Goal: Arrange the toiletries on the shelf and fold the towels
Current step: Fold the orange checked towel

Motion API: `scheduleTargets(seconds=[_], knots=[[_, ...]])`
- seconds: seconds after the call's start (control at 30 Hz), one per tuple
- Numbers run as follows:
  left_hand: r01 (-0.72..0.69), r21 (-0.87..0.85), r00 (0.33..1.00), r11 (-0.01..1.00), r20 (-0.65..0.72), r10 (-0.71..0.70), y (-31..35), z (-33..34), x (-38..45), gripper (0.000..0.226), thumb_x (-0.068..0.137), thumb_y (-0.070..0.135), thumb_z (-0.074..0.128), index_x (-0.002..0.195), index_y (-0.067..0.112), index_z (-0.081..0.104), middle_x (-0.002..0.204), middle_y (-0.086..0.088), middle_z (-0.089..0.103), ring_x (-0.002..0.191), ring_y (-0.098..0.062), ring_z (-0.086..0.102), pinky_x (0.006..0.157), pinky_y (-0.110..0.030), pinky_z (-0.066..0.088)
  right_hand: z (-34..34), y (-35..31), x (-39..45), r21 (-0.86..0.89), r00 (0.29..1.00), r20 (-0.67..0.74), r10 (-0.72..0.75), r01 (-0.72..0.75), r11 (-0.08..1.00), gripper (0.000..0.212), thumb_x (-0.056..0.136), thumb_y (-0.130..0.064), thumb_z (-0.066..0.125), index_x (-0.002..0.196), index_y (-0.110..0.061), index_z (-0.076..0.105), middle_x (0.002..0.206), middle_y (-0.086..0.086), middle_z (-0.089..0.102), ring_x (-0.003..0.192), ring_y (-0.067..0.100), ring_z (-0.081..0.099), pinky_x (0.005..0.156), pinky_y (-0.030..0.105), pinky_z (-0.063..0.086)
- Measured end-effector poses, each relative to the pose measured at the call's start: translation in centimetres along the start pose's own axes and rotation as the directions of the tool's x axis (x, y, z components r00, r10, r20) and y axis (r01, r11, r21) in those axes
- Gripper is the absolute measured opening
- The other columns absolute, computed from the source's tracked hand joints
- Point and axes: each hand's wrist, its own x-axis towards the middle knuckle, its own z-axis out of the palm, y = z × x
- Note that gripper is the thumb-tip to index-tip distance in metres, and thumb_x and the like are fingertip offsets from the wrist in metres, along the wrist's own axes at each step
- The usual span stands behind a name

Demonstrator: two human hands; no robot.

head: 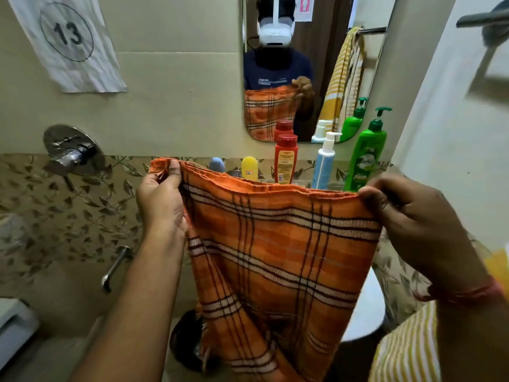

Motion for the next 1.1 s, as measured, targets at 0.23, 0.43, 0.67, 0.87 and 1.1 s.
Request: scheduleTargets(seconds=[0.23, 0.43, 0.67, 0.87, 1.1], knots=[[0.022, 0.072, 0.999, 0.997, 0.024, -0.024, -0.1, -1.4, -2.0, 0.005, 0.091, 0.019, 0.073, 0.09, 0.014, 0.072, 0.096, -0.006, 0.075, 0.09, -0.023, 0.072, 0.09, -0.048, 0.059, 0.7, 2.6, -1.0, -0.321, 0.999, 0.032, 0.024, -0.013, 0.947, 0.025, 0.097, -0.029, 0.052, 0.08, -0.012, 0.061, 0.073, 0.003, 0.06, 0.066, 0.003, 0.045, 0.057, 0.017, 0.03], [0.004, 0.154, 1.0, 0.988, 0.029, -0.008, 0.7, -2.6, -2.9, 0.005, 0.094, 0.02, 0.07, 0.095, 0.016, 0.073, 0.09, 0.002, 0.077, 0.083, -0.015, 0.075, 0.081, -0.039, 0.062, -0.1, 1.7, -1.8, -0.301, 0.988, 0.153, 0.02, 0.028, 0.953, 0.01, 0.083, -0.013, 0.073, 0.086, -0.012, 0.064, 0.081, -0.001, 0.057, 0.077, 0.007, 0.053, 0.058, 0.023, 0.039], [-0.132, 0.283, 0.978, 0.95, 0.191, 0.079, 0.8, -3.2, -3.8, 0.011, 0.095, 0.018, 0.067, 0.085, 0.02, 0.071, 0.088, 0.002, 0.076, 0.088, -0.02, 0.073, 0.087, -0.047, 0.06, -1.7, 3.3, -2.0, -0.435, 0.982, 0.135, 0.135, -0.064, 0.898, 0.012, 0.085, -0.02, 0.07, 0.085, -0.014, 0.059, 0.101, 0.001, 0.041, 0.083, 0.02, 0.049, 0.072, 0.032, 0.042], [-0.196, 0.358, 0.961, 0.913, 0.255, 0.107, -0.1, -3.4, -3.5, 0.006, 0.094, 0.02, 0.068, 0.089, 0.023, 0.071, 0.088, 0.003, 0.077, 0.087, -0.016, 0.074, 0.08, -0.04, 0.06, -2.6, 4.0, -2.0, -0.46, 0.982, 0.076, 0.174, -0.121, 0.88, 0.017, 0.086, -0.024, 0.071, 0.076, -0.016, 0.059, 0.07, -0.004, 0.058, 0.064, 0.012, 0.054, 0.053, 0.028, 0.035], [-0.178, 0.321, 0.965, 0.93, 0.243, 0.101, -0.8, -2.9, -2.7, 0.003, 0.092, 0.021, 0.07, 0.09, 0.023, 0.071, 0.09, 0.001, 0.076, 0.086, -0.017, 0.073, 0.079, -0.038, 0.059, -1.9, 6.1, -2.3, 0.205, 0.954, -0.058, 0.296, -0.278, 0.938, 0.011, 0.086, -0.01, 0.068, 0.094, -0.015, 0.063, 0.084, 0.015, 0.066, 0.076, 0.033, 0.063, 0.071, 0.04, 0.056]])
